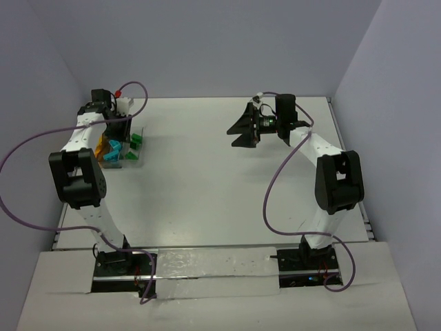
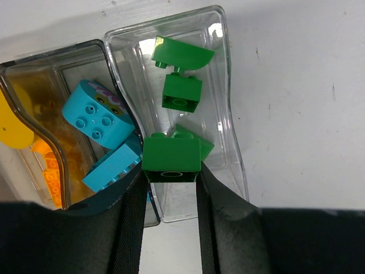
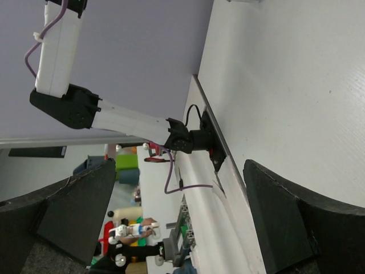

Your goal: Sort the legos into containers by color

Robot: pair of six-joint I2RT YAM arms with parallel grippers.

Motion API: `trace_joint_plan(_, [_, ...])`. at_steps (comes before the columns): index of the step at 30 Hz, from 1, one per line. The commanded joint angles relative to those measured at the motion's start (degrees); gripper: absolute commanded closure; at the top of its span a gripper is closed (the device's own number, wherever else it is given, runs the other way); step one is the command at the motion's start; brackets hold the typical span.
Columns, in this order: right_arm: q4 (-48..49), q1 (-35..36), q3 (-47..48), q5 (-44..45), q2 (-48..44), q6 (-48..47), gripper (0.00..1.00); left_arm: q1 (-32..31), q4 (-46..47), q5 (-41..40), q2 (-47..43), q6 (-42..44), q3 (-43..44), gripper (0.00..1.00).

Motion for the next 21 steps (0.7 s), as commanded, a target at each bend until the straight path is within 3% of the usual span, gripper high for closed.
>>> trace_joint_plan(1, [-0.08,0.51,1.15,-0.32,-2.28,-1.04,0.00,-0.88,-0.67,1.39,-0.20,0.33,1.12,0.76])
trace_joint_plan(6, [-0.43,0.58,1.37,-0.47,-1.97,-1.19,0.00,-1.28,-0.99,1.57,-1.05,0.57,0.69,0.47])
trace_joint_plan(8, [-0.65,0.58,1.50,-0.56,-1.85,-1.28,0.00,-1.28,-0.74,1.00,-1.62,0.26,0.79,0.14])
trace_joint_plan(9, [-0.65,0.62,1.54,-0.61,-1.89,-1.37,0.00,-1.28,-0.83,0.84,-1.74,0.13,1.06,0.04])
trace_joint_plan(16, [-2.84,0.66,2.49,-0.32,-2.65,-2.85,0.00,-1.36,-0.58,2.51,-5.97,-2.29,5.03,0.01])
trace_joint_plan(19, [-7.03,0.66,4.24,1.23,-3.34,-7.46,0.00,-1.43,1.21,6.04,-10.06,-3.55,4.74,0.01])
trace_joint_plan(21, [-15.19,0.68,8.13,5.26,-3.97,-15.09,0.00,-1.58,3.00,12.25,-14.54,-5.53,3.58,0.01])
